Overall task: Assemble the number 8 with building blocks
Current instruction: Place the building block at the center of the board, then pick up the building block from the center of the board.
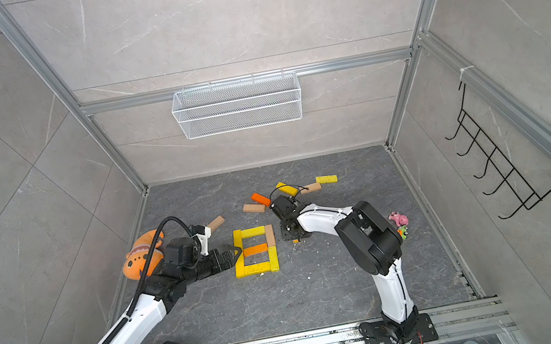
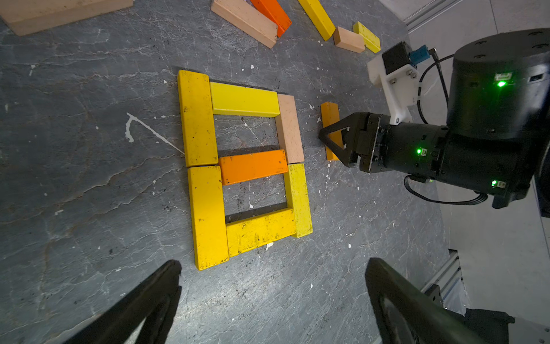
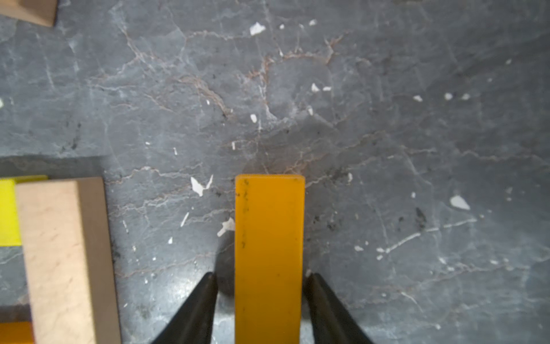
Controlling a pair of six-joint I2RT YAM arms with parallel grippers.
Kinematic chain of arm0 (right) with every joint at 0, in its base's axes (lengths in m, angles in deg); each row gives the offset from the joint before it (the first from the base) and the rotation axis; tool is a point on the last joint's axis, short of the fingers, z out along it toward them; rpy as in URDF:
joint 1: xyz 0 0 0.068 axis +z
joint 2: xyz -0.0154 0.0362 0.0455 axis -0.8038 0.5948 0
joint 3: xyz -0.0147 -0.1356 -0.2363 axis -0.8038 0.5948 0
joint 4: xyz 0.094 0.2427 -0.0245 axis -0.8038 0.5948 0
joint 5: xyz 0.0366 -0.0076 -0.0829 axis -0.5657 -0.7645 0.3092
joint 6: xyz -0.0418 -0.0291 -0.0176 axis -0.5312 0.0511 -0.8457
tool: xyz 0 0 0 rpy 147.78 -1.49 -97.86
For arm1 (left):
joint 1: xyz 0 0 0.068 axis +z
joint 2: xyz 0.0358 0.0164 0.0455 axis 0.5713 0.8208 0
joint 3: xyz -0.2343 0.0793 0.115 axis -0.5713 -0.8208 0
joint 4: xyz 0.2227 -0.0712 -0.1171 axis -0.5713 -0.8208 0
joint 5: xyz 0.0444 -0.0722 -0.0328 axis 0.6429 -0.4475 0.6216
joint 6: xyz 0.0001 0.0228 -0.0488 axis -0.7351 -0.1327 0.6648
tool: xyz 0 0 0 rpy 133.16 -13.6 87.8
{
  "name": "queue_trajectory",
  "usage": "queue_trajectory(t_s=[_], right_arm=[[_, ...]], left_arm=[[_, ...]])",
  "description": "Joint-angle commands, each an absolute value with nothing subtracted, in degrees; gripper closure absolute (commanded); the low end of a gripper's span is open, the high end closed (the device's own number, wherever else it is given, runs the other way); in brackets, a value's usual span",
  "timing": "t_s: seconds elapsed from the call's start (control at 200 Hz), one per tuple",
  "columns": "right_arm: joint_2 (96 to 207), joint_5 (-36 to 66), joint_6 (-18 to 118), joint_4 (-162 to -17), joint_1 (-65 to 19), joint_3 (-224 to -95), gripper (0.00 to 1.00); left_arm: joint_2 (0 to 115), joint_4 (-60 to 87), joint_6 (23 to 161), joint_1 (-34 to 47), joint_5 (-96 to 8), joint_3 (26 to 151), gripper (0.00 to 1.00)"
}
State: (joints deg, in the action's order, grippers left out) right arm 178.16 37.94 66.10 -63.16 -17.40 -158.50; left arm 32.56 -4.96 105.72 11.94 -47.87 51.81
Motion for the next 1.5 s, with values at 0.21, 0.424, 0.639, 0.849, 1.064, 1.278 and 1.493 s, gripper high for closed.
queue_trajectory(t_s=[0.21,0.424,0.639,0.849,1.064,1.278,1.493], right_arm=[[167.8,37.4,63.6,-65.1,-16.5,-152.6,0.41],[153.8,30.3,59.6,-73.4,-16.2,-139.8,0.34],[142.6,22.5,57.3,-81.0,-16.2,-129.2,0.25],[135.1,15.8,56.5,-86.2,-16.2,-122.7,0.09],[130.6,14.8,56.8,-86.6,-16.2,-119.6,0.01],[129.8,16.7,56.8,-86.0,-16.2,-118.8,0.02],[129.6,18.8,56.5,-84.3,-16.2,-119.6,0.03]], left_arm=[[39.5,-12.1,103.0,12.2,-41.7,62.0,0.06],[49.7,-22.3,97.0,14.4,-36.3,74.3,0.07],[59.6,-27.2,81.8,19.8,-36.8,85.6,0.03],[69.4,-28.6,68.6,23.1,-35.0,91.8,0.03],[80.5,-31.9,63.0,26.4,-36.5,101.0,0.06],[88.5,-32.7,60.5,27.4,-36.9,107.0,0.08],[93.4,-33.5,58.8,27.5,-39.2,110.0,0.1]])
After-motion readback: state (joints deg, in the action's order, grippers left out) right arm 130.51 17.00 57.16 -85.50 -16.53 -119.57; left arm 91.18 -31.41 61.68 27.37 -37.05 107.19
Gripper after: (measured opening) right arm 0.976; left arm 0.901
